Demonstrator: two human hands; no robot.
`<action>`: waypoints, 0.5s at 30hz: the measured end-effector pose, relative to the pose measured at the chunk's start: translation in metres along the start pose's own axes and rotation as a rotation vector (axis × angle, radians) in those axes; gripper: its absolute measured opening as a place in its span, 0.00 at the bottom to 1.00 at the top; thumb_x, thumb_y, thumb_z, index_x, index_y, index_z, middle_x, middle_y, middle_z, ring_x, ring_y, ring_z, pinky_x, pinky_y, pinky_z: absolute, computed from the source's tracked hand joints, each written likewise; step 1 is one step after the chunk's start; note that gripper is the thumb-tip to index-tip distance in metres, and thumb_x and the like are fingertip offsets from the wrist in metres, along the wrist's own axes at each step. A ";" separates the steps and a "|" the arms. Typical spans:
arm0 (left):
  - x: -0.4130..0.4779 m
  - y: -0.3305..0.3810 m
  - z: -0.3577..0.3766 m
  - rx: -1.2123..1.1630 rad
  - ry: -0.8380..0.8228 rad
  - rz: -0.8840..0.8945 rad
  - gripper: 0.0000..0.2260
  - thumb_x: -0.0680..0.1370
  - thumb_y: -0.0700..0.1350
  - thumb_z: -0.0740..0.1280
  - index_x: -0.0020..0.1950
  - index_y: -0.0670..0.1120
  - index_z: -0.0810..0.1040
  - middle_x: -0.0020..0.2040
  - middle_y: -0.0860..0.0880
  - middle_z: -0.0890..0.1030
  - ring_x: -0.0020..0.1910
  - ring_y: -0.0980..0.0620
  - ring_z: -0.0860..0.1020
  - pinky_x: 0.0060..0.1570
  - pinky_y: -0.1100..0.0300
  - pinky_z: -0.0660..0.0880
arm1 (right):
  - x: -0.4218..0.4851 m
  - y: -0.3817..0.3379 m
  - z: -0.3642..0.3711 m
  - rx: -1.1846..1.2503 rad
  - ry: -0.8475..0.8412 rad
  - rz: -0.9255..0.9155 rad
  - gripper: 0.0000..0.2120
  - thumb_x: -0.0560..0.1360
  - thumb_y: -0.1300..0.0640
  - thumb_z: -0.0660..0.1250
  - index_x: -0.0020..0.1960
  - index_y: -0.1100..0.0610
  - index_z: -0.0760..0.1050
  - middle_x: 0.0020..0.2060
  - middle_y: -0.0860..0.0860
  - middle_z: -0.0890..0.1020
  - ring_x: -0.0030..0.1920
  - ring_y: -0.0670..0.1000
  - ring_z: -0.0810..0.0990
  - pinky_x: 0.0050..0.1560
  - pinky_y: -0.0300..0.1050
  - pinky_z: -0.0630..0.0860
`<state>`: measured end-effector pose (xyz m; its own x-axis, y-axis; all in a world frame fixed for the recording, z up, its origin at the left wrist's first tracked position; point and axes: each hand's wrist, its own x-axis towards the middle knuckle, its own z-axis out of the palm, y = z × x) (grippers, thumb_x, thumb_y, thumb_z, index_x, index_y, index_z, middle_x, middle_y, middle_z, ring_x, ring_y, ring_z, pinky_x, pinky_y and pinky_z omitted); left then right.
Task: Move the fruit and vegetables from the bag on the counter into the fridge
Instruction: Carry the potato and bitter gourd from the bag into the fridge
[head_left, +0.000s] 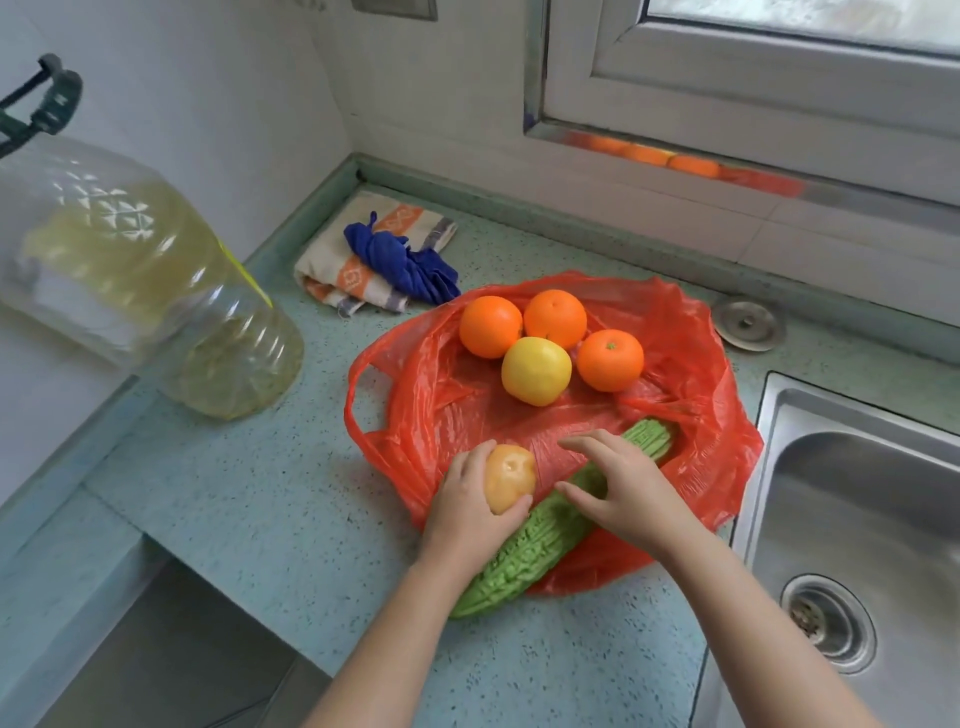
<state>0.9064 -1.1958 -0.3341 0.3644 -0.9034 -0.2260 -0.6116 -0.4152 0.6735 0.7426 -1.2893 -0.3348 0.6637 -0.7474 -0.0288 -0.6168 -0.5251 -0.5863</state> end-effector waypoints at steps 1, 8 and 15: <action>-0.002 0.000 -0.002 -0.022 0.027 0.000 0.31 0.71 0.53 0.70 0.71 0.50 0.62 0.66 0.51 0.67 0.64 0.52 0.68 0.58 0.62 0.66 | -0.001 0.002 0.001 -0.014 -0.016 -0.013 0.22 0.70 0.47 0.69 0.62 0.54 0.73 0.53 0.48 0.78 0.55 0.51 0.75 0.57 0.42 0.67; -0.022 -0.001 -0.016 -0.135 0.192 0.033 0.30 0.69 0.49 0.73 0.68 0.49 0.66 0.62 0.55 0.68 0.58 0.60 0.66 0.54 0.70 0.61 | -0.010 0.004 0.003 -0.079 -0.125 -0.106 0.23 0.70 0.44 0.69 0.62 0.49 0.72 0.58 0.45 0.75 0.63 0.47 0.69 0.71 0.52 0.47; -0.030 -0.003 -0.019 -0.228 0.223 -0.012 0.30 0.68 0.47 0.74 0.67 0.49 0.68 0.60 0.55 0.70 0.57 0.60 0.68 0.54 0.70 0.63 | -0.011 -0.001 0.000 -0.142 -0.262 -0.156 0.26 0.69 0.39 0.67 0.64 0.46 0.71 0.59 0.43 0.74 0.65 0.43 0.65 0.71 0.55 0.39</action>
<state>0.9106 -1.1650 -0.3156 0.5312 -0.8422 -0.0923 -0.4423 -0.3686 0.8176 0.7358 -1.2804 -0.3333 0.8295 -0.5335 -0.1655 -0.5400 -0.6900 -0.4820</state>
